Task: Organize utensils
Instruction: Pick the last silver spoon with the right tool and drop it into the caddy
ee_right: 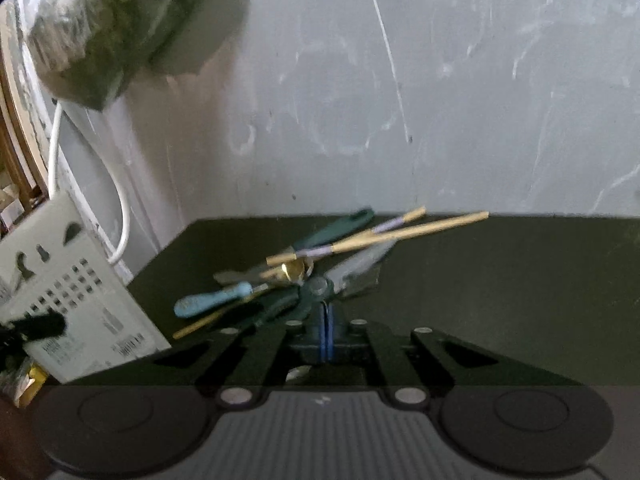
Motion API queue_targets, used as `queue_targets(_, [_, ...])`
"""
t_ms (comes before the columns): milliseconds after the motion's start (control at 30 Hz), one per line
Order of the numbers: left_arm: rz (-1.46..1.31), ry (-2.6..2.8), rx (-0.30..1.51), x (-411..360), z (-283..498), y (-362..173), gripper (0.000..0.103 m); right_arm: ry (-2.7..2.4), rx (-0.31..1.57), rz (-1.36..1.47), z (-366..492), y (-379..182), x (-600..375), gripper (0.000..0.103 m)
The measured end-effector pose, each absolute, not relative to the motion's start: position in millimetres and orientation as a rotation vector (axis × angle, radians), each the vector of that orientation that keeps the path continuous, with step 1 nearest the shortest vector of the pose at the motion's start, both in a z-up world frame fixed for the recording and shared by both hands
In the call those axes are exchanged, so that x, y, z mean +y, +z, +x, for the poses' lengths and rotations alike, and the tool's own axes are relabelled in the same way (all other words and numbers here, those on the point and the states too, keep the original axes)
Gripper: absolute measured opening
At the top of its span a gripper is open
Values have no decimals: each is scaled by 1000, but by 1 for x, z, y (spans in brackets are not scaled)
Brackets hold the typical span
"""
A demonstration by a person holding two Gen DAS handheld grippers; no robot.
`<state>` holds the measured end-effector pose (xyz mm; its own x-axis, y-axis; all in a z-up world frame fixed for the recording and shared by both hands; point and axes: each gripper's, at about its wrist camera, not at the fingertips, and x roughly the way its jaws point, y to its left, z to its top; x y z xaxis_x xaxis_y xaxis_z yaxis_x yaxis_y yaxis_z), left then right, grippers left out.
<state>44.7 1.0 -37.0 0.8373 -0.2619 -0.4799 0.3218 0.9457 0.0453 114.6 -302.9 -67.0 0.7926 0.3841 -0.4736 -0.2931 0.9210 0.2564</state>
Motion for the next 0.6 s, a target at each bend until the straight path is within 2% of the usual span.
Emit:
queue_targets(333, [128, -322, 483, 2, 43, -39, 76, 360, 376, 109, 97, -12, -290, 1])
queue_targets(600, [130, -331, 469, 3, 41, -41, 76, 417, 154, 13, 82, 64, -260, 1])
